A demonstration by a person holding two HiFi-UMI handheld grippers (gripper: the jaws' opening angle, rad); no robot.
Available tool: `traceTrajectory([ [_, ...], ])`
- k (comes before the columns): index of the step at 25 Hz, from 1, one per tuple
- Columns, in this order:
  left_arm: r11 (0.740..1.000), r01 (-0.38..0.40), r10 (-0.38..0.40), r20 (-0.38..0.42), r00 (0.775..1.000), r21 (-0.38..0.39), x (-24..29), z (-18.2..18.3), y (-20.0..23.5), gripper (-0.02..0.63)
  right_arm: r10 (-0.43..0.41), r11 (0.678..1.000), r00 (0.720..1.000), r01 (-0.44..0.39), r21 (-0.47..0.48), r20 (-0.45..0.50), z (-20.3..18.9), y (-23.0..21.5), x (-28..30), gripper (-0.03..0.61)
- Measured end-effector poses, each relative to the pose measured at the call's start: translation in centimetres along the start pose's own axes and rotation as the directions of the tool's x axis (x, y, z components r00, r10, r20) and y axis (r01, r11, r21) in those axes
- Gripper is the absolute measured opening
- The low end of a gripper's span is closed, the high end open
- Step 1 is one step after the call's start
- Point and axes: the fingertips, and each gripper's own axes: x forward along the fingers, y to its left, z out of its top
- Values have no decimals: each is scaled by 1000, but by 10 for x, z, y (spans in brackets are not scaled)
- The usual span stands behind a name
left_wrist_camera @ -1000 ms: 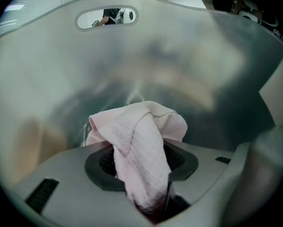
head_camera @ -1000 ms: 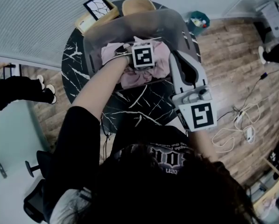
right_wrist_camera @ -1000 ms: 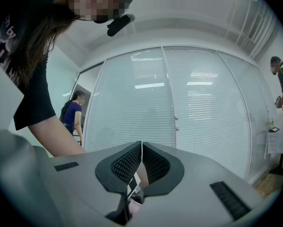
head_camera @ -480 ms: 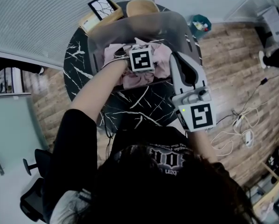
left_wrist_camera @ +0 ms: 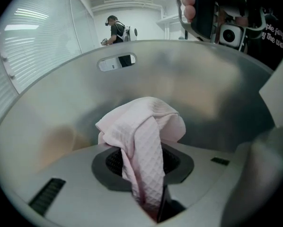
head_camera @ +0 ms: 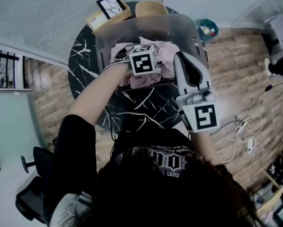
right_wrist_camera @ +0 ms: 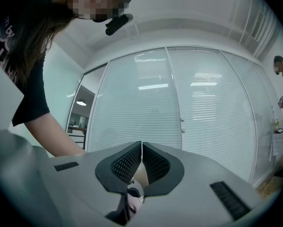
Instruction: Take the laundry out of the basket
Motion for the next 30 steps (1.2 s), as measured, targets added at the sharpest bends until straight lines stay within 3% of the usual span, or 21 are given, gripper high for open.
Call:
traceTrajectory([
  [5,996,-48,52,48,997,-73,-14,1,9,112,-1,1000,999,1,3,-45,-7,1,1,29],
  [12,975,-129,150,106,983,-179,-40,7,23,109,32,999,999,-31,-19,21,5,4,9,29],
  [17,951,-177,222,162,961,-253,-63,13,34,107,24,999,999,-25,-23,-40,-3,1,15,29],
  [26,914,-237,313,199,929,-330,-92,15,41,104,86,995,996,-85,-54,19,15,12,34,29],
  [30,880,-273,375,216,901,-389,-111,17,44,104,119,991,993,-117,-70,24,18,18,43,29],
])
